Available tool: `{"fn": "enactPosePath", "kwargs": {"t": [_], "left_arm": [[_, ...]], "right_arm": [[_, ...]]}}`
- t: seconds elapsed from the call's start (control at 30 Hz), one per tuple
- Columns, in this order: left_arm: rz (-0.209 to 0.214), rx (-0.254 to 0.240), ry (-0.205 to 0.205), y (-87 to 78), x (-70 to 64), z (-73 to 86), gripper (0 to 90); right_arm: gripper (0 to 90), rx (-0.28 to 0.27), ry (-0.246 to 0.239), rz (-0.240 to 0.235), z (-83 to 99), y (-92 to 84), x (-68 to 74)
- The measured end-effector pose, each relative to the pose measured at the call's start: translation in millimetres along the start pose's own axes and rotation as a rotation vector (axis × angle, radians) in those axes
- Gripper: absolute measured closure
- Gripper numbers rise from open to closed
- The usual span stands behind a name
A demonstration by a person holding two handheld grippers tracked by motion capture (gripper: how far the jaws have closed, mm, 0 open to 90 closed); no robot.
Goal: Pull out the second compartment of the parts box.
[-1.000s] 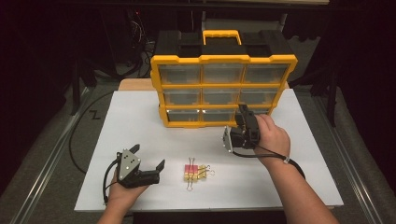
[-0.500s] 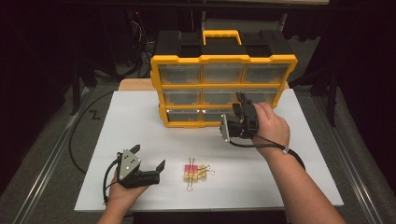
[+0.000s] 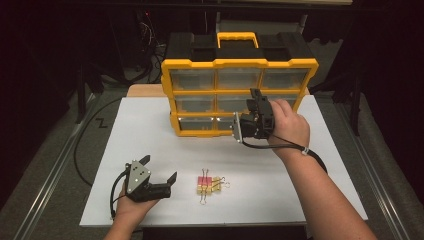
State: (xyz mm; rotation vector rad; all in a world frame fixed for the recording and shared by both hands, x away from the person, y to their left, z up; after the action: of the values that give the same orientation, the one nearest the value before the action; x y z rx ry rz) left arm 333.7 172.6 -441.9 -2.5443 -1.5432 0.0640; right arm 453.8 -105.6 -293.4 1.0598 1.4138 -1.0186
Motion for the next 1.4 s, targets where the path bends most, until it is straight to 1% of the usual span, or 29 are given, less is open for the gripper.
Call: {"fn": "enactPosePath", "kwargs": {"t": [0.1,0.2,0.23,0.27,0.33,0.5,0.53,0.6,0.63,0.73,0.87,0.9,0.97,1.0,1.03,1.07,1.1,1.17,1.23,1.3,1.4], "left_arm": [[0.001,-0.001,0.001,-0.2,-0.2,-0.2,0.4],[-0.001,0.002,-0.001,0.1,0.3,0.3,0.4],[0.000,0.002,-0.001,0.1,0.3,0.3,0.4],[0.001,0.002,-0.001,0.1,0.2,0.2,0.4],[0.001,0.001,0.000,-0.1,0.2,0.2,0.4],[0.002,0.002,-0.002,-0.3,0.4,0.2,0.4],[0.002,0.003,-0.001,0.0,0.2,0.3,0.4],[0.008,0.008,0.004,0.2,-0.5,0.7,0.4],[0.009,0.008,0.005,0.2,-0.8,0.7,0.4],[0.011,0.006,0.004,-0.3,-0.5,0.3,0.4],[0.001,0.000,-0.004,-0.7,0.8,-0.2,0.4],[-0.001,0.000,-0.004,-0.7,0.9,-0.4,0.4],[-0.003,0.000,-0.002,-0.6,0.9,-0.5,0.4],[-0.003,0.001,-0.002,-0.5,0.7,-0.3,0.4],[-0.002,0.004,-0.001,-0.3,0.6,-0.1,0.4],[-0.002,0.005,-0.002,-0.1,0.4,0.0,0.4],[-0.001,0.005,-0.003,0.0,0.2,0.1,0.4],[0.002,0.006,-0.003,0.1,0.2,0.0,0.4],[0.004,0.002,-0.002,-0.4,0.4,-0.3,0.4],[0.001,-0.001,-0.003,-0.6,1.1,-0.4,0.4],[-0.003,0.001,-0.004,-0.8,1.5,-0.3,0.4]], "right_arm": [[60.6,0.004,-0.008,0.003,-2.4,1.5,-6.7],[61.2,0.003,0.000,0.010,-5.1,4.1,-13.0],[61.8,-0.004,-0.007,0.017,-6.3,5.4,-15.7],[62.3,-0.001,-0.001,0.018,-7.5,6.0,-17.4],[62.6,-0.007,-0.009,0.023,-10.6,8.0,-22.2],[64.7,-0.016,-0.009,0.037,-19.0,11.7,-30.2],[65.0,-0.009,-0.011,0.034,-19.9,11.6,-31.3],[66.0,-0.020,-0.013,0.042,-22.5,13.0,-34.7],[66.6,-0.016,-0.007,0.041,-23.2,13.4,-35.4],[67.3,-0.014,-0.010,0.041,-24.4,15.5,-37.9],[67.4,-0.010,-0.015,0.044,-24.9,18.4,-39.2],[68.7,-0.007,-0.011,0.044,-25.5,18.6,-39.7],[69.2,-0.005,-0.016,0.048,-26.9,18.6,-39.5],[69.4,-0.010,-0.036,0.047,-28.0,20.1,-41.3],[70.1,-0.001,-0.023,0.048,-28.2,20.5,-40.6],[70.7,-0.002,-0.030,0.053,-29.0,21.5,-41.9],[71.9,-0.003,-0.028,0.058,-29.7,22.2,-42.7],[73.4,-0.003,-0.027,0.056,-31.6,22.8,-43.1],[74.7,-0.008,-0.043,0.063,-33.1,23.7,-44.4],[76.1,0.001,-0.037,0.065,-33.3,24.7,-44.8],[77.3,0.006,-0.046,0.062,-33.6,27.0,-46.0]]}}
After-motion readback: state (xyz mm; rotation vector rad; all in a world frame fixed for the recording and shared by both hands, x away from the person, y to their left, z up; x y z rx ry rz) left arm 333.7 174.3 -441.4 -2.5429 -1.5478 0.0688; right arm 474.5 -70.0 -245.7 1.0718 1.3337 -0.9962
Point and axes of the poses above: each handheld gripper's, and its own axes: y roughly forward along the jaws, z roughly out of its underside, x roughly to its left, the point moved 5 cm from there along y, roughly forward along the jaws, and after that the axes turned 8 degrees about -x, right-handed, at the moved point
